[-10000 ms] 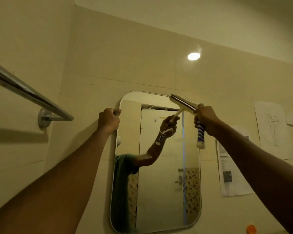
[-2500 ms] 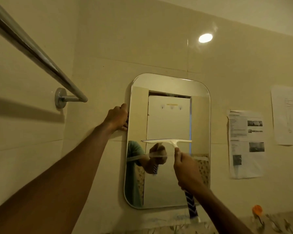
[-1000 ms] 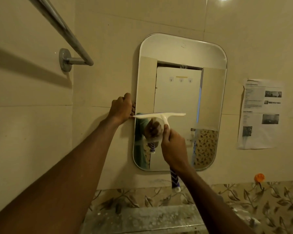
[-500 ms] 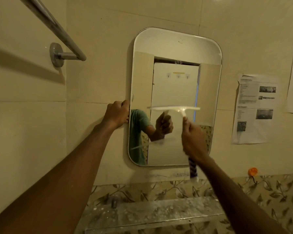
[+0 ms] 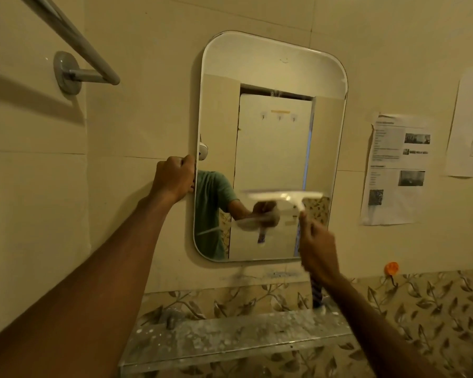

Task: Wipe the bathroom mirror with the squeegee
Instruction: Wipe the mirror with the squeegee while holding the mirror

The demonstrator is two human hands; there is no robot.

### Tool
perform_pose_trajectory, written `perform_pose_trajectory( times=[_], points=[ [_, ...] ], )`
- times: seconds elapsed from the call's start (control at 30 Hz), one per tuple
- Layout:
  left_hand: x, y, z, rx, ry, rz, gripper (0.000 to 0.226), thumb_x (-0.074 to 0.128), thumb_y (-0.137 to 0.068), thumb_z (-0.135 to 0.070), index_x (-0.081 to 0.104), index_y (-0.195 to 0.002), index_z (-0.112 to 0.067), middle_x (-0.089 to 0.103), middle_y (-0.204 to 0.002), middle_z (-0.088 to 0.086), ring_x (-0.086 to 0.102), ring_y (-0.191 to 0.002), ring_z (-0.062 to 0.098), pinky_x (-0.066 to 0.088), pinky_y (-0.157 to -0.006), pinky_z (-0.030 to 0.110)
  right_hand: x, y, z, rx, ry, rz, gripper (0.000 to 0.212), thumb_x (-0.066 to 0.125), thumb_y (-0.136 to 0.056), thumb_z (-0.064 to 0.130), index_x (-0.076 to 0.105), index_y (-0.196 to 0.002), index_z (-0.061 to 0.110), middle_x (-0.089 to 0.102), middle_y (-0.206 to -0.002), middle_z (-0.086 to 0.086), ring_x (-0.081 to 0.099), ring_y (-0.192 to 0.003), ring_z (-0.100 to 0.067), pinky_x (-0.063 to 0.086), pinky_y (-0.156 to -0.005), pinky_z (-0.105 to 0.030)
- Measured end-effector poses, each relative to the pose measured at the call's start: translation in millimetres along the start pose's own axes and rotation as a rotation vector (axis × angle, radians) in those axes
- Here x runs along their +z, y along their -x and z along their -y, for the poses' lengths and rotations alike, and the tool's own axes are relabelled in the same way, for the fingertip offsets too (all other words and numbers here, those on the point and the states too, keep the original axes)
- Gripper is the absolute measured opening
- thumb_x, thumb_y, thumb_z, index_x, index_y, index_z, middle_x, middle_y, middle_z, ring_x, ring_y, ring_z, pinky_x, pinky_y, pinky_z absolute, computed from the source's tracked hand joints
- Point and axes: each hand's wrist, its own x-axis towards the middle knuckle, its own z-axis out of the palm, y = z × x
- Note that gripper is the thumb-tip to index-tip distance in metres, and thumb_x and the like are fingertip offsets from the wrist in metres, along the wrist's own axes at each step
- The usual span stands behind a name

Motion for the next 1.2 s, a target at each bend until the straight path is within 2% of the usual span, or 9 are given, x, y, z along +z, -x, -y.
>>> perform_pose_trajectory(
  times=[0.17,0.33,0.47,0.67,0.77,0.87,0.93,1.07,1.2],
  points=[
    [3,0,3,0.009,0.015,-0.005,0.044,0.037,-0.097,-0.026,0.066,-0.086,0.005,0.066,-0.079,0.024,0.064,-0.067,0.029,0.06,-0.069,0.039,-41,-73,13,-0.043,0.025,-0.121,0.051,0.031,-0.103,0.04,0.049,-0.066,0.01,0.048,-0.057,-0.006,0.044,-0.045,-0.017,0.036,-0.036,-0.013],
    [6,-1,6,0.044,-0.016,-0.037,0.046,0.037,-0.098,-0.028,0.064,-0.082,0.006,0.066,-0.081,0.029,0.064,-0.065,0.03,0.061,-0.074,0.047,-15,-14,-51,0.101,-0.028,-0.107,0.056,0.03,-0.099,0.049,0.057,-0.074,0.006,0.061,-0.064,-0.015,0.055,-0.049,-0.029,0.05,-0.046,-0.039],
    [7,0,9,0.052,-0.036,-0.058,0.047,0.036,-0.097,-0.029,0.065,-0.083,0.005,0.067,-0.081,0.028,0.068,-0.071,0.035,0.06,-0.073,0.051,-7,45,-79,0.2,-0.015,-0.061,0.069,0.027,-0.089,0.066,0.05,-0.064,0.006,0.045,-0.051,-0.008,0.041,-0.044,-0.021,0.037,-0.045,-0.034],
    [7,3,7,0.041,-0.022,-0.068,0.056,0.032,-0.087,-0.044,0.064,-0.078,0.001,0.066,-0.078,0.026,0.066,-0.078,0.04,0.058,-0.075,0.055,-52,-27,-21,0.121,-0.063,-0.071,0.055,0.033,-0.098,0.048,0.053,-0.067,0.007,0.047,-0.052,-0.003,0.043,-0.038,-0.014,0.041,-0.037,-0.026],
    [8,3,9,0.023,-0.006,-0.068,0.058,0.03,-0.082,-0.048,0.064,-0.077,-0.002,0.066,-0.079,0.025,0.065,-0.083,0.04,0.056,-0.078,0.056,-55,-64,-11,0.069,-0.083,-0.131,0.058,0.032,-0.099,0.051,0.051,-0.066,0.007,0.051,-0.054,-0.009,0.047,-0.043,-0.021,0.046,-0.046,-0.036],
    [10,1,11,0.025,-0.001,-0.085,0.06,0.028,-0.077,-0.053,0.064,-0.073,-0.005,0.067,-0.077,0.023,0.064,-0.083,0.042,0.056,-0.079,0.055,-36,-42,-33,0.128,-0.129,-0.1,0.06,0.03,-0.1,0.046,0.058,-0.078,-0.002,0.061,-0.063,-0.019,0.054,-0.043,-0.02,0.048,-0.041,-0.031],
    [12,2,12,0.025,0.002,-0.088,0.061,0.028,-0.077,-0.052,0.064,-0.073,-0.003,0.066,-0.077,0.023,0.064,-0.082,0.042,0.056,-0.078,0.054,-16,-1,-54,0.203,-0.149,-0.095,0.055,0.03,-0.099,0.045,0.058,-0.072,0.005,0.055,-0.054,-0.01,0.047,-0.033,-0.012,0.041,-0.034,-0.026],
    [9,8,7,-0.008,0.018,-0.071,0.06,0.027,-0.077,-0.052,0.064,-0.074,-0.005,0.066,-0.081,0.023,0.064,-0.086,0.04,0.055,-0.081,0.055,6,57,-73,0.258,-0.052,-0.044,0.056,0.029,-0.093,0.054,0.04,-0.057,0.012,0.036,-0.047,-0.003,0.035,-0.04,-0.018,0.032,-0.045,-0.034],
    [7,12,3,-0.034,0.031,-0.053,0.053,0.03,-0.08,-0.05,0.064,-0.073,-0.009,0.067,-0.085,0.023,0.064,-0.088,0.039,0.056,-0.079,0.056,-3,34,-41,0.202,-0.076,-0.05,0.055,0.031,-0.099,0.049,0.045,-0.06,0.011,0.039,-0.049,-0.005,0.036,-0.041,-0.018,0.036,-0.044,-0.032]
  ],
)
